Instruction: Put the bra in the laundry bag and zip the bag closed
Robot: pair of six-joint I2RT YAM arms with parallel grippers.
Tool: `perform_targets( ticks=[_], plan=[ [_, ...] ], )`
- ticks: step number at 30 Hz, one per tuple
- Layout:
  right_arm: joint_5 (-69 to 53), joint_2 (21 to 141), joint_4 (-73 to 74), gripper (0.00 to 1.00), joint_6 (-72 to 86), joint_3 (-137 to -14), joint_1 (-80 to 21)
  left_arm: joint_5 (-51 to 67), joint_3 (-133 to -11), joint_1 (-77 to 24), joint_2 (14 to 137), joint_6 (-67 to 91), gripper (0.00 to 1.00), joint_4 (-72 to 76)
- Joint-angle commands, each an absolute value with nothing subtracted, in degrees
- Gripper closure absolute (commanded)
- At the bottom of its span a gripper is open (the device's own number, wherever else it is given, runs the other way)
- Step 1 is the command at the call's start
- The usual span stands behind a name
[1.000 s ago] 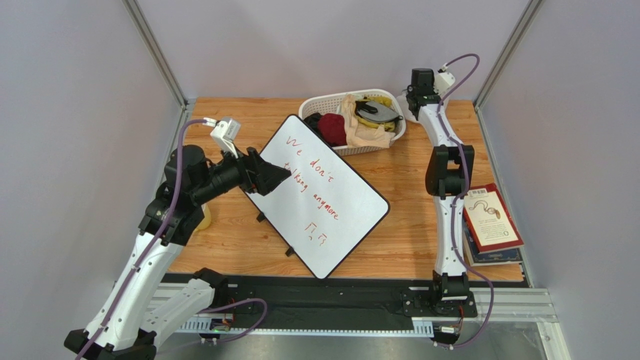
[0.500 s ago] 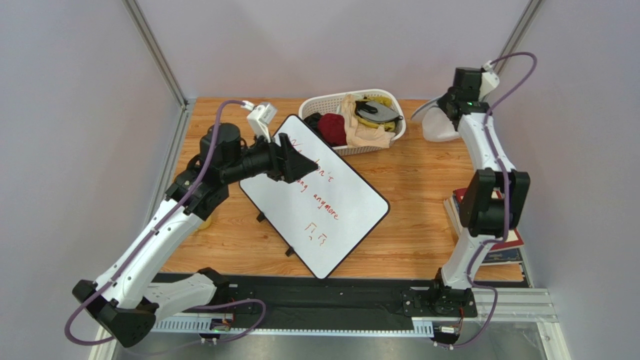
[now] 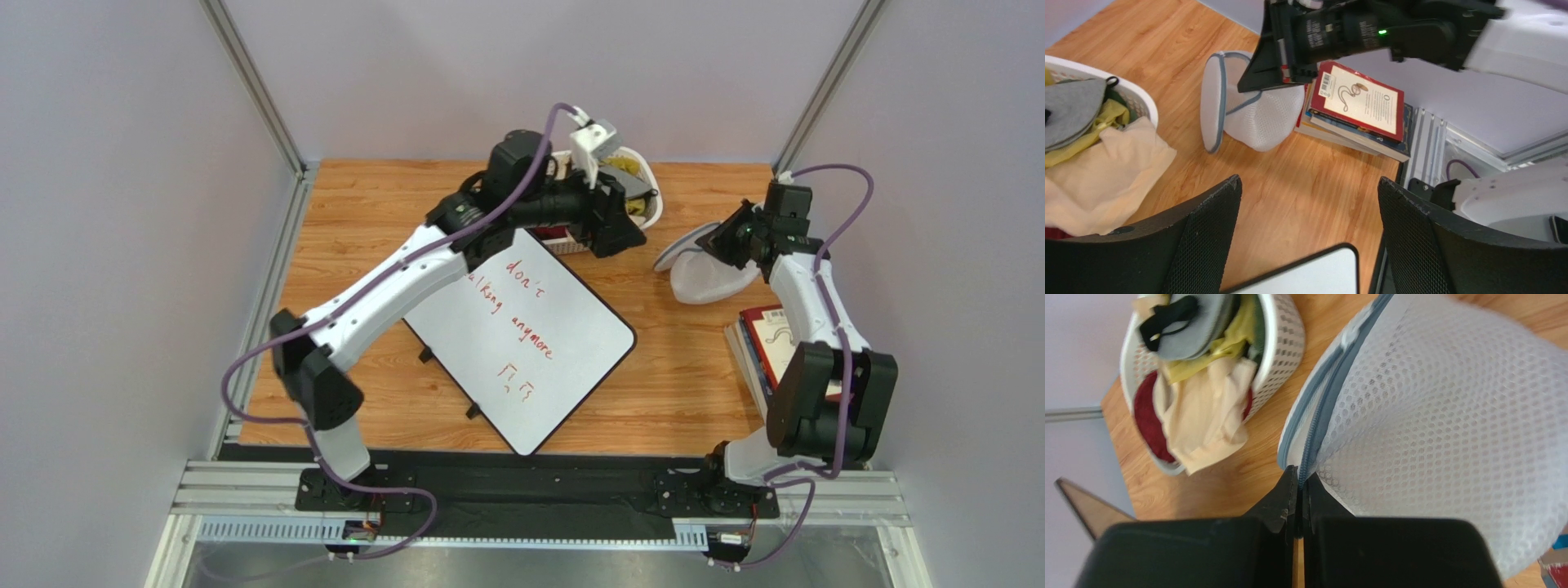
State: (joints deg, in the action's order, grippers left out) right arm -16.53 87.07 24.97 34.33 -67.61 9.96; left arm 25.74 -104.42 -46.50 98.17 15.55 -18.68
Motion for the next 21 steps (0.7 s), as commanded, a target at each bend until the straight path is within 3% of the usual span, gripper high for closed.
perform_targets(
  ticks=[1, 6, 11, 21],
  plan=[
    [-24.3, 77.0, 23.6, 1.00, 30.0, -65.4, 10.8, 31.8, -116.8, -46.7, 108.7, 8.0, 0.12, -26.9],
    [-27.9, 69.7, 22.2, 1.00, 28.7, -61.0, 11.3, 26.4, -121.5, -46.8, 114.0, 3.6, 0.13, -26.7],
    [-31.3, 68.0, 20.7, 1.00, 28.5, -59.6, 12.2, 23.1, -121.3, -47.0, 117.1, 1.5, 0.22, -20.0],
    [-36.8, 65.9, 17.8, 1.00, 32.5, -58.1, 13.5, 22.5, -124.6, -48.6, 123.4, 0.4, 0.14, -17.2]
  ],
)
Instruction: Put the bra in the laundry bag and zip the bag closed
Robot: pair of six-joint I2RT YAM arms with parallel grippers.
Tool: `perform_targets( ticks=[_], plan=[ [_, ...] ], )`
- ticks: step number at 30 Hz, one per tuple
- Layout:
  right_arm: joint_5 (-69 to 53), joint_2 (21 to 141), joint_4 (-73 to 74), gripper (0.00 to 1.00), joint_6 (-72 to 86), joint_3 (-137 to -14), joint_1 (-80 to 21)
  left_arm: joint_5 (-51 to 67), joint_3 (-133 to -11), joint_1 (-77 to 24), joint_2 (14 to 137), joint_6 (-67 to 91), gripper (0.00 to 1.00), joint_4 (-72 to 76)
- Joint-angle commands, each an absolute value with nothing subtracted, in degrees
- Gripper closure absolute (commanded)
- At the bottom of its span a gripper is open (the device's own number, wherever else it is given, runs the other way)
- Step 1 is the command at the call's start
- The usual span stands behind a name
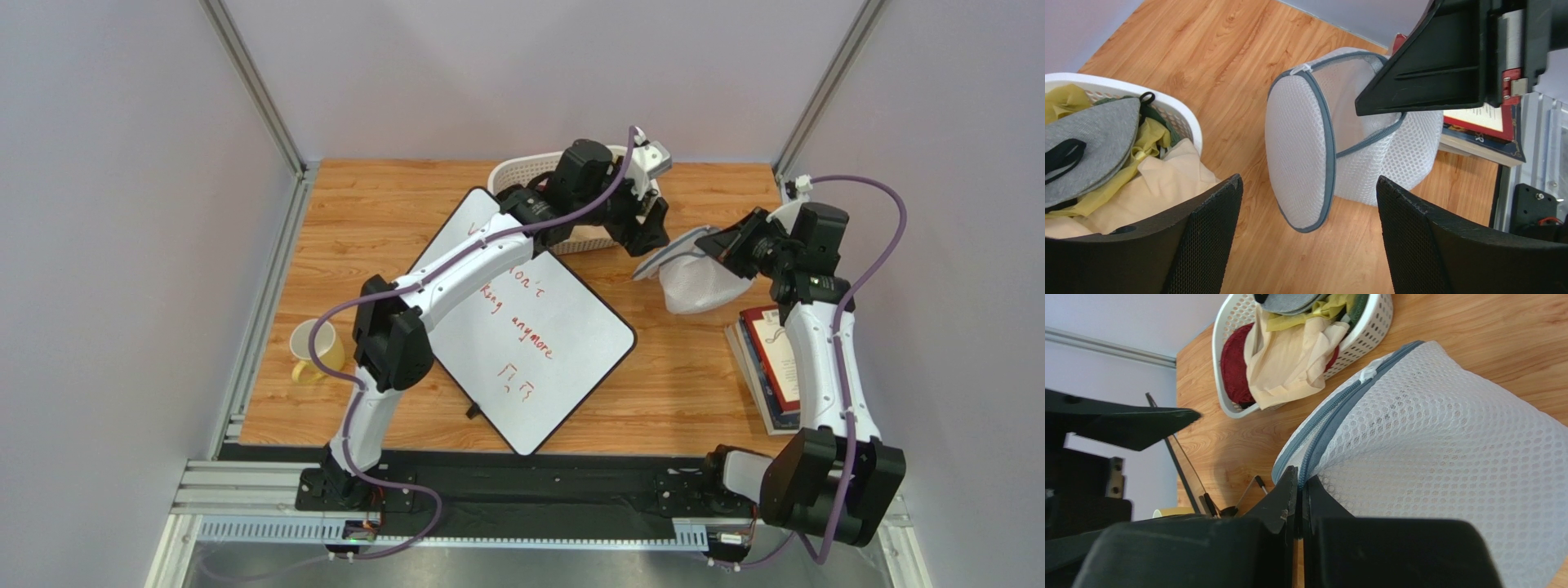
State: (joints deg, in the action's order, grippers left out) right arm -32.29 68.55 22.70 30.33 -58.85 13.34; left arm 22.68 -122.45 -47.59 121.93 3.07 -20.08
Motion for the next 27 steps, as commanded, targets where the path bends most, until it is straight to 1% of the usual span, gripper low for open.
perform_targets(
  ticks=[1, 4, 7, 8, 9, 11, 13, 16, 17, 19, 23, 27],
  plan=[
    [-37.1, 65.5, 17.7, 1.00, 32.9, -58.1, 13.5, 22.4, -124.5, -48.7, 123.7, 0.1, 0.15, -17.1],
    [-38.4, 64.4, 17.2, 1.00, 33.9, -57.7, 13.5, 21.9, -123.6, -48.7, 124.4, -2.2, 0.16, -17.2],
    [-39.1, 63.7, 17.1, 1.00, 34.3, -57.1, 13.5, 21.1, -123.6, -48.7, 124.8, -2.9, 0.21, -17.8],
    [-39.2, 63.2, 17.1, 1.00, 34.4, -57.0, 13.5, 21.1, -123.4, -48.6, 125.2, -3.2, 0.23, -17.8],
    [-39.5, 62.8, 17.1, 1.00, 34.5, -56.9, 13.5, 20.5, -123.6, -48.7, 125.2, -3.4, 0.29, -18.0],
    [-39.6, 62.0, 17.1, 1.00, 34.8, -56.8, 13.5, 19.6, -123.6, -48.7, 125.5, -3.8, 0.35, -18.5],
    [-40.2, 61.5, 17.3, 1.00, 35.0, -57.0, 13.5, 19.3, -123.7, -48.6, 125.4, -4.0, 0.49, -18.8],
    [-40.3, 61.5, 17.8, 1.00, 34.8, -57.1, 13.5, 20.0, -124.4, -48.7, 125.2, -3.4, 0.76, -19.7],
    [-40.3, 61.5, 17.8, 1.00, 34.6, -57.1, 13.5, 20.5, -125.1, -48.6, 125.0, -3.2, 0.81, -20.4],
    [-40.3, 62.1, 17.8, 1.00, 34.3, -57.1, 13.5, 20.6, -125.9, -48.7, 124.6, -2.3, 1.00, -21.4],
    [-37.0, 64.9, 21.3, 1.00, 31.1, -58.8, 13.5, 22.6, -128.1, -48.7, 122.4, 0.1, 1.00, -25.6],
    [-28.9, 68.2, 24.3, 1.00, 28.1, -61.1, 13.5, 23.9, -128.1, -48.7, 119.7, 5.3, 1.00, -27.9]
  ],
)
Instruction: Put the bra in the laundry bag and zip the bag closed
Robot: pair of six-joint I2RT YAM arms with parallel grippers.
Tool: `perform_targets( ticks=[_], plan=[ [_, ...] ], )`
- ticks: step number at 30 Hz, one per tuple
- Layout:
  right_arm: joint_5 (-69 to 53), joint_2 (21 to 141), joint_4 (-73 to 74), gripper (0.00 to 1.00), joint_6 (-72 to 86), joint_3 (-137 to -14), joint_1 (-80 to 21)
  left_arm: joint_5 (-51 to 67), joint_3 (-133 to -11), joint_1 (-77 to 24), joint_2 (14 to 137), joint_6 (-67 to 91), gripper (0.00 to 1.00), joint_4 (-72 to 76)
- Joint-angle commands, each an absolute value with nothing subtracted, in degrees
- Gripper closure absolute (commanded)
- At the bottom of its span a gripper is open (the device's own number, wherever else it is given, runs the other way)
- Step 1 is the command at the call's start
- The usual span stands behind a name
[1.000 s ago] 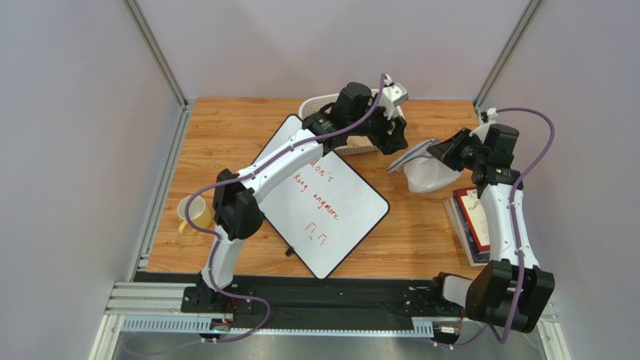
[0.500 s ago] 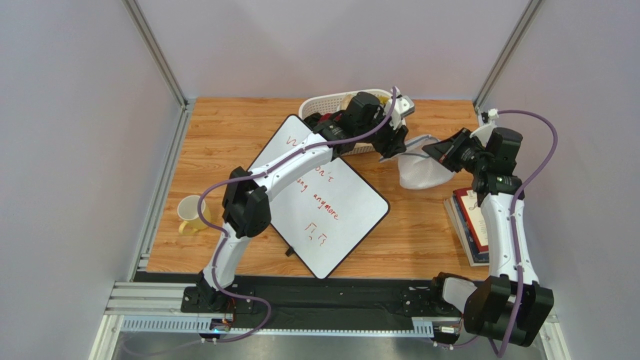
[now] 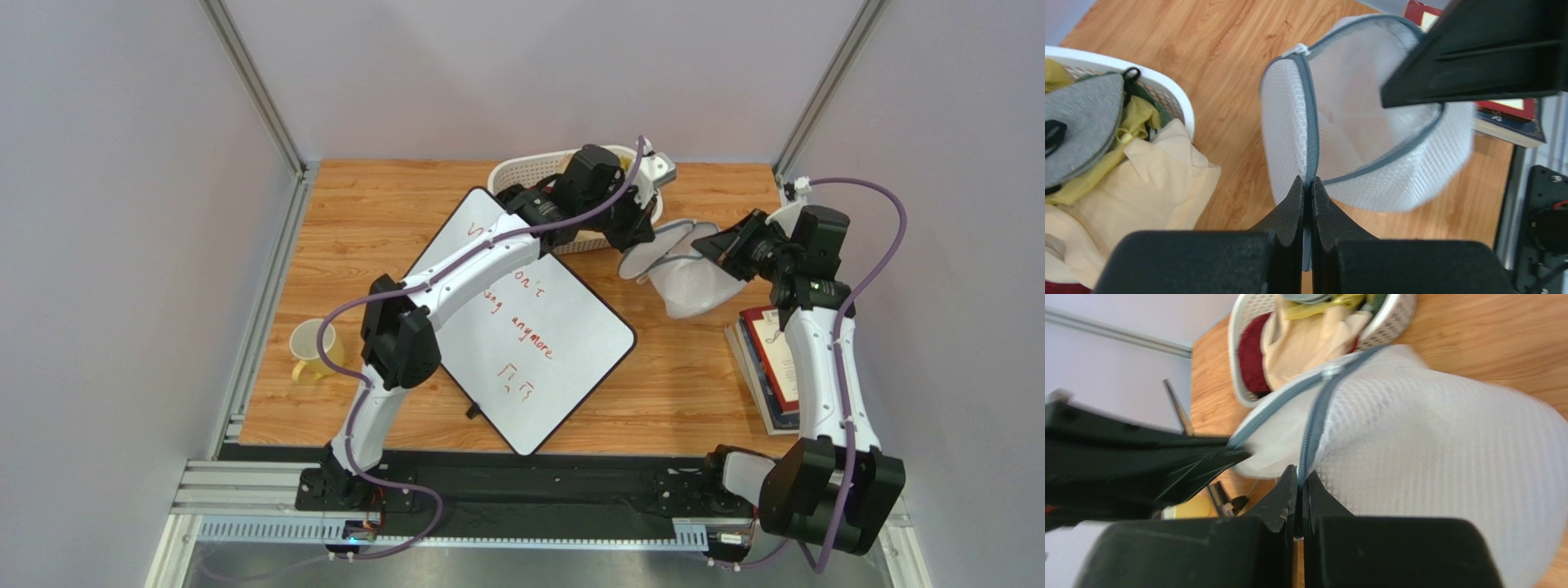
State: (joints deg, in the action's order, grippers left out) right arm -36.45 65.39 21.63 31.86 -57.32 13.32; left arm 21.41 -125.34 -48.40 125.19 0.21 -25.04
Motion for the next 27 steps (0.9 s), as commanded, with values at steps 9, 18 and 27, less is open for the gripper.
perform_targets(
  ticks=[9, 18, 27],
  plan=[
    [-21.1, 81.5, 31.1, 0.86, 22.9, -71.0, 13.6, 30.1, -131.6, -48.6, 121.2, 21.6, 1.00, -30.0],
    [-7.7, 91.9, 45.3, 0.50, 17.7, -85.5, 13.6, 28.0, -130.2, -46.9, 123.0, 40.4, 1.00, -27.8],
    [13.9, 83.7, 47.3, 0.23, 19.8, -81.0, 2.5, 26.7, -126.1, -44.7, 124.3, 49.7, 1.00, -23.5]
  ],
)
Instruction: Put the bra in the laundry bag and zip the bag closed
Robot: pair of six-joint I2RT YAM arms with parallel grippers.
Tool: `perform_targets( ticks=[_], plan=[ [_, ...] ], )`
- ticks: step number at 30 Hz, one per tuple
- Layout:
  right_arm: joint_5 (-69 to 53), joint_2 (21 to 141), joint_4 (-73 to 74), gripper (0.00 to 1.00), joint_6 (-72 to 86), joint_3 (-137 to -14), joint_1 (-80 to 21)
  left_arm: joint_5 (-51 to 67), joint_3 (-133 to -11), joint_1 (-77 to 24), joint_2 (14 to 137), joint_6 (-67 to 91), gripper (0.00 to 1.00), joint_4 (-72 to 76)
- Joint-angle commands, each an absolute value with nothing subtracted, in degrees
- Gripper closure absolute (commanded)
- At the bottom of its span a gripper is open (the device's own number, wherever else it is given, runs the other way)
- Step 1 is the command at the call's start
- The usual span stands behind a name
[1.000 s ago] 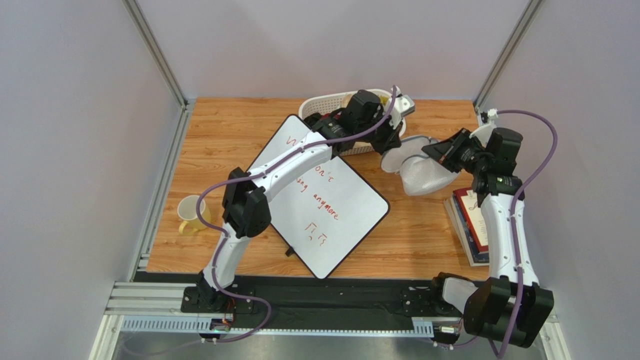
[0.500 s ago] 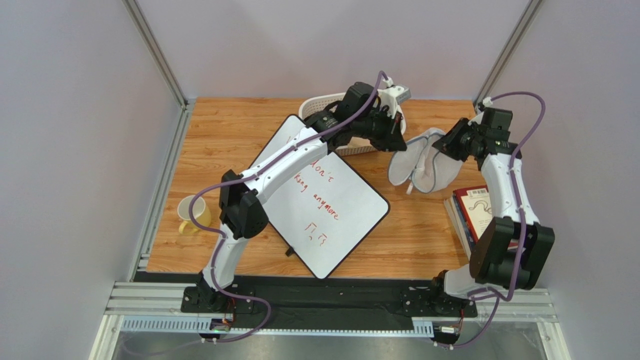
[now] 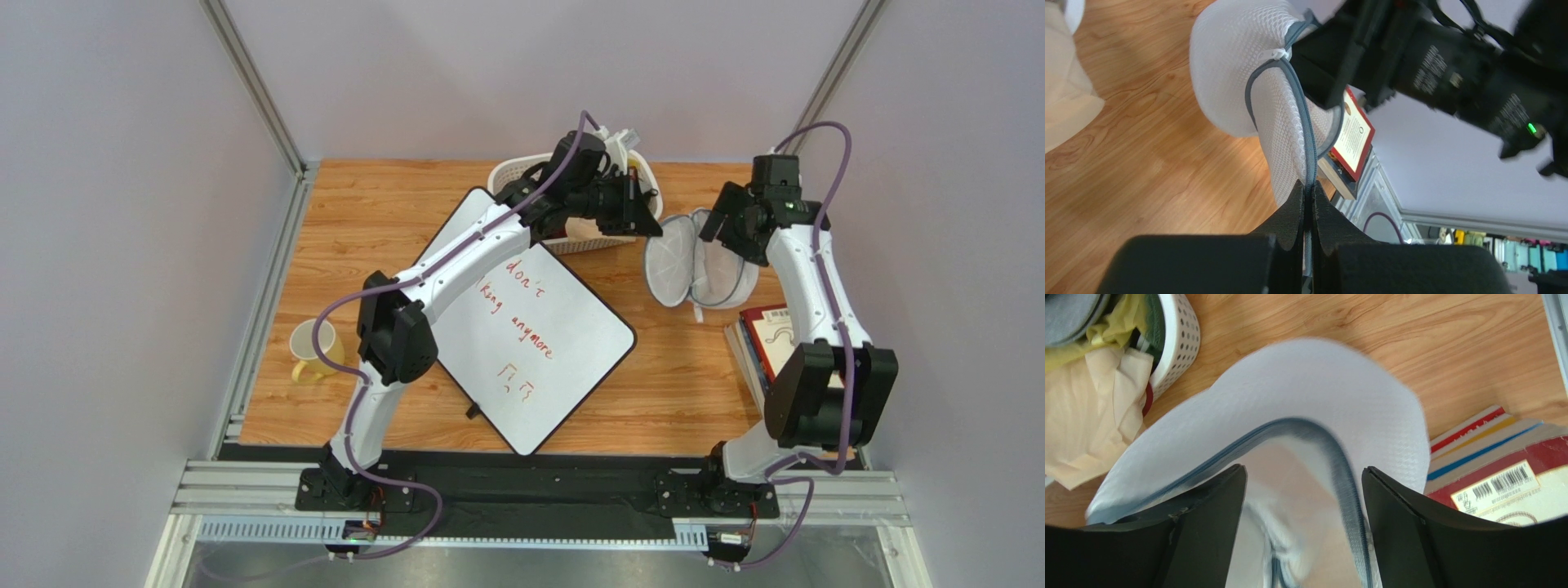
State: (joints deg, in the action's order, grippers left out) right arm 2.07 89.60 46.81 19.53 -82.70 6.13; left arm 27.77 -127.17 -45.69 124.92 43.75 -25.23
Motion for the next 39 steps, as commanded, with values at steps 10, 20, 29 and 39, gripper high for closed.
perform_targets(
  ticks=[10, 20, 29, 39],
  plan=[
    [13.9, 79.7, 47.0, 0.17, 21.3, -76.1, -4.3, 18.9, -124.1, -42.7, 119.6, 52.6, 1.00, -27.3],
    [12.8, 80.7, 42.9, 0.17, 23.1, -70.8, -4.0, 19.6, -124.7, -42.6, 118.7, 56.8, 1.00, -27.8],
    [4.8, 82.5, 36.3, 0.23, 26.8, -65.4, 2.2, 22.4, -122.6, -42.5, 116.4, 61.2, 1.00, -25.7],
    [1.8, 84.6, 38.7, 1.00, 25.0, -70.0, 4.6, 26.4, -122.9, -39.3, 115.6, 57.0, 1.00, -28.6]
  ],
)
